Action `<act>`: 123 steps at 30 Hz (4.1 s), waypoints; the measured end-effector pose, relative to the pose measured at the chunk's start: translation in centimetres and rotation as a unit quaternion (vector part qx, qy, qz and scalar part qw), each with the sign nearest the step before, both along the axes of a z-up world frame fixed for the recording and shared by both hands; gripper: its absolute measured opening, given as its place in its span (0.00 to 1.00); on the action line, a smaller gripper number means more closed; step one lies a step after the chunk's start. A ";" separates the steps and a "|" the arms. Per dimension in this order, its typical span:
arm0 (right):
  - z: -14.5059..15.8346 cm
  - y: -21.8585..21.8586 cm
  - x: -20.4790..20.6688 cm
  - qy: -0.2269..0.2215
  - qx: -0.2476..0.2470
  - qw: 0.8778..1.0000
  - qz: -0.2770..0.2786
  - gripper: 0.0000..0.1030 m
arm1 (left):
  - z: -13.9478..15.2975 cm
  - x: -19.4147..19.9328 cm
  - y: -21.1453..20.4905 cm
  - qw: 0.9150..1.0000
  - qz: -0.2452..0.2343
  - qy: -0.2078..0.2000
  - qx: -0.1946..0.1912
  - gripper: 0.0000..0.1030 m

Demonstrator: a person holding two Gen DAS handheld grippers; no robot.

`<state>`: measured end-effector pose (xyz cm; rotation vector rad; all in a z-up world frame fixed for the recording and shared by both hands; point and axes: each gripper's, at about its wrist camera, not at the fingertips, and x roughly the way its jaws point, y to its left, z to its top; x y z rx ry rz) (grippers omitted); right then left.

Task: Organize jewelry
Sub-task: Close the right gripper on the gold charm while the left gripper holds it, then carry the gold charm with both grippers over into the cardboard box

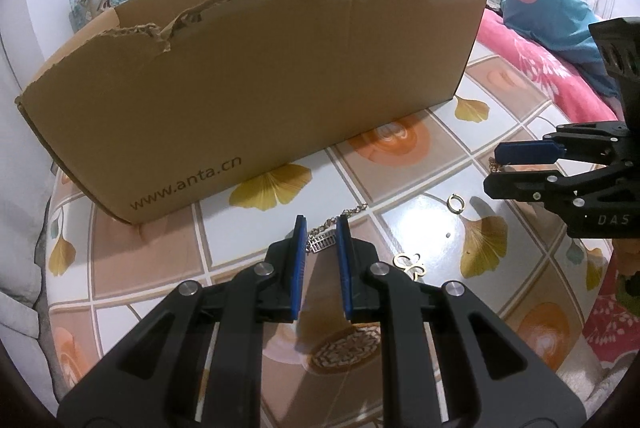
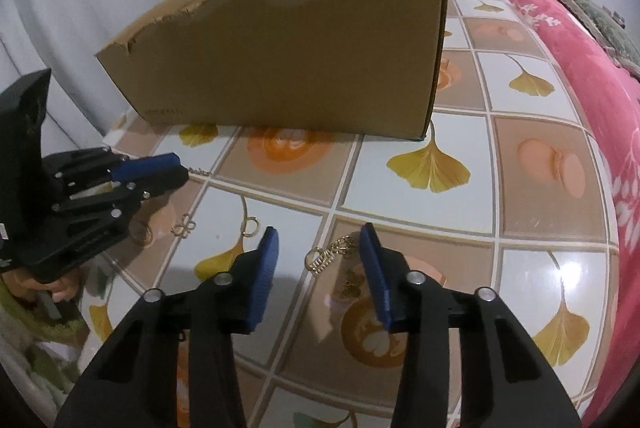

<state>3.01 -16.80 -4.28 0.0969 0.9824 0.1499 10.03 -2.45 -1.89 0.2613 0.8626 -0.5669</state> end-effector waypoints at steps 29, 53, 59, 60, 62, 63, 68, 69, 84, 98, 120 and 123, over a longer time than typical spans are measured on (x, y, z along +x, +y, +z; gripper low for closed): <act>0.7 2.0 -0.9 0.002 0.024 1.000 0.018 0.23 | 0.2 0.0 0.7 1.000 -0.006 -0.001 -0.008 0.14; 0.1 1.2 0.1 0.003 -0.048 0.999 -0.007 0.21 | 0.2 -0.2 0.6 1.000 -0.008 -0.003 -0.005 0.14; 0.3 -0.4 0.5 0.001 -0.059 0.998 -0.033 0.12 | 0.2 -0.2 0.6 1.000 -0.008 -0.003 -0.005 0.14; 0.3 -0.5 0.6 0.002 -0.055 0.998 -0.036 0.12 | 0.2 -0.3 0.5 1.000 -0.008 -0.004 -0.005 0.14; 0.4 -0.8 0.6 0.002 -0.043 0.998 -0.040 0.12 | 0.2 -0.3 0.5 1.000 -0.008 -0.003 -0.005 0.14; 0.5 -0.9 0.5 0.001 -0.033 0.999 -0.040 0.12 | 0.2 -0.2 0.6 1.000 -0.008 -0.003 -0.005 0.14; 0.7 -0.8 0.4 -0.005 -0.030 0.999 -0.043 0.12 | 0.2 -0.3 0.5 1.000 -0.008 -0.004 -0.004 0.14; 0.7 -0.8 0.4 -0.005 -0.031 0.999 -0.044 0.12 | 0.2 -0.3 0.5 1.000 -0.009 -0.004 -0.004 0.14; 0.1 -0.7 1.1 0.001 -0.046 0.998 -0.049 0.12 | 0.2 -0.4 0.4 1.000 -0.009 -0.004 -0.003 0.14; 1.4 -2.0 0.3 -0.033 -0.021 0.997 -0.070 0.08 | 0.0 -0.3 0.5 1.000 -0.011 -0.007 0.000 0.14; 4.8 -2.3 -1.1 -0.088 -0.001 0.993 -0.078 0.08 | 3.5 -2.3 0.0 0.998 -0.032 -0.056 -0.003 0.14; 6.0 -1.9 -1.2 -0.105 0.001 0.992 -0.071 0.08 | 5.0 -2.8 -0.1 0.997 -0.036 -0.071 -0.015 0.14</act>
